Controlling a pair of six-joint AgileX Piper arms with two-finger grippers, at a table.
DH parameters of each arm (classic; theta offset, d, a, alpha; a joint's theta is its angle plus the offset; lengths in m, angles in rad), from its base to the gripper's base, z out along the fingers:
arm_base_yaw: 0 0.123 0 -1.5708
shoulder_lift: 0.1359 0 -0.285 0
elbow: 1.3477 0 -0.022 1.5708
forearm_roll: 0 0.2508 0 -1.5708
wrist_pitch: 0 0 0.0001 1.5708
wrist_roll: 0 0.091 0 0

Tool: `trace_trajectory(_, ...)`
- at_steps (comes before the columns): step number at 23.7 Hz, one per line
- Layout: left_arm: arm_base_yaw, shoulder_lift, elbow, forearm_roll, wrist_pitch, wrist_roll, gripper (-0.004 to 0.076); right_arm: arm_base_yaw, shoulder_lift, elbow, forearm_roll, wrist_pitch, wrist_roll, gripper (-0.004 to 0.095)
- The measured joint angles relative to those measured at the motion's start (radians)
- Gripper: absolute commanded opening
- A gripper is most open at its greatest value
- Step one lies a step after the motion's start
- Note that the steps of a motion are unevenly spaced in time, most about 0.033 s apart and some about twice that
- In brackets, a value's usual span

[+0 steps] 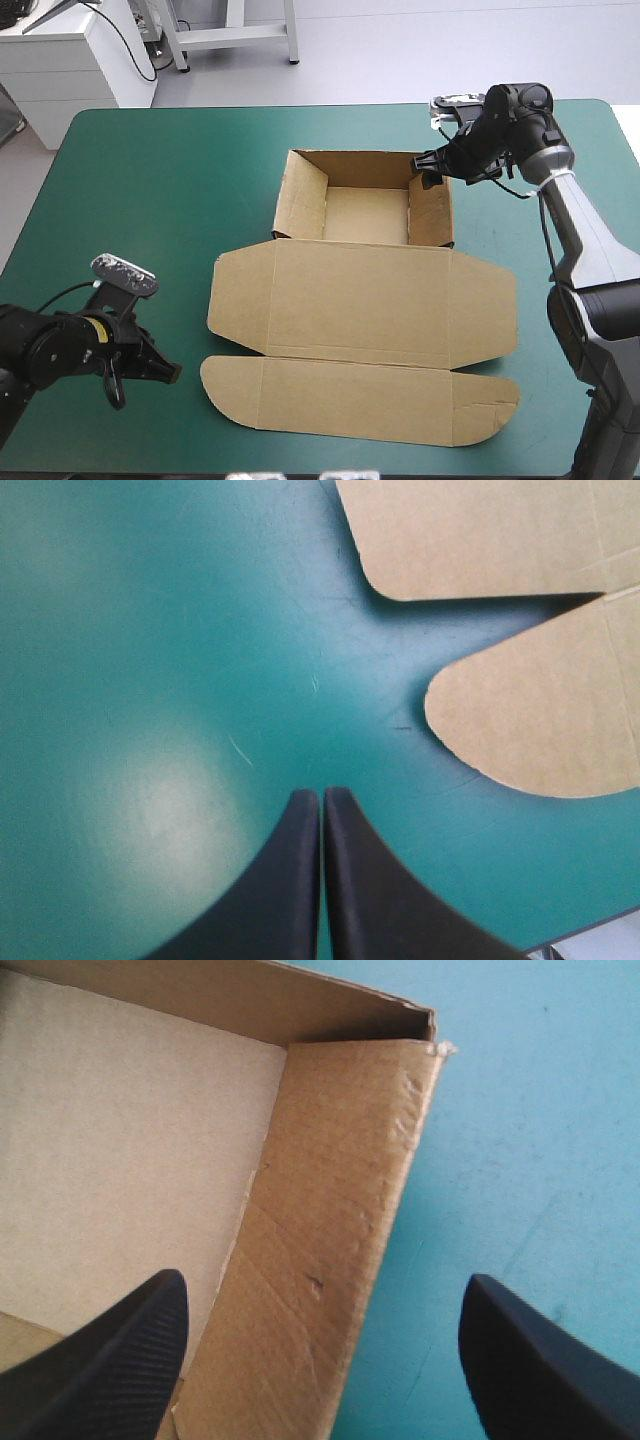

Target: Fold the box

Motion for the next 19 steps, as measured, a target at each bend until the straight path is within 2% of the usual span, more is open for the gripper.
trace_trajectory(5,0.000,-0.080,0.073,0.000,-0.007,-0.041,-0.0008,0.000,0.060,0.000,0.000,-0.002,0.031,0.0690)
trace_trajectory(12,0.000,-0.091,0.078,0.001,-0.021,-0.044,-0.0008,0.000,0.118,0.000,0.033,-0.004,0.044,0.0665)
trace_trajectory(14,0.000,-0.091,0.078,0.001,-0.039,-0.044,-0.0008,0.000,0.138,0.000,0.038,-0.006,0.044,0.0589)
trace_trajectory(19,0.000,-0.091,0.078,0.002,-0.054,-0.044,-0.0008,0.000,0.147,0.000,0.038,-0.007,0.044,0.0283)
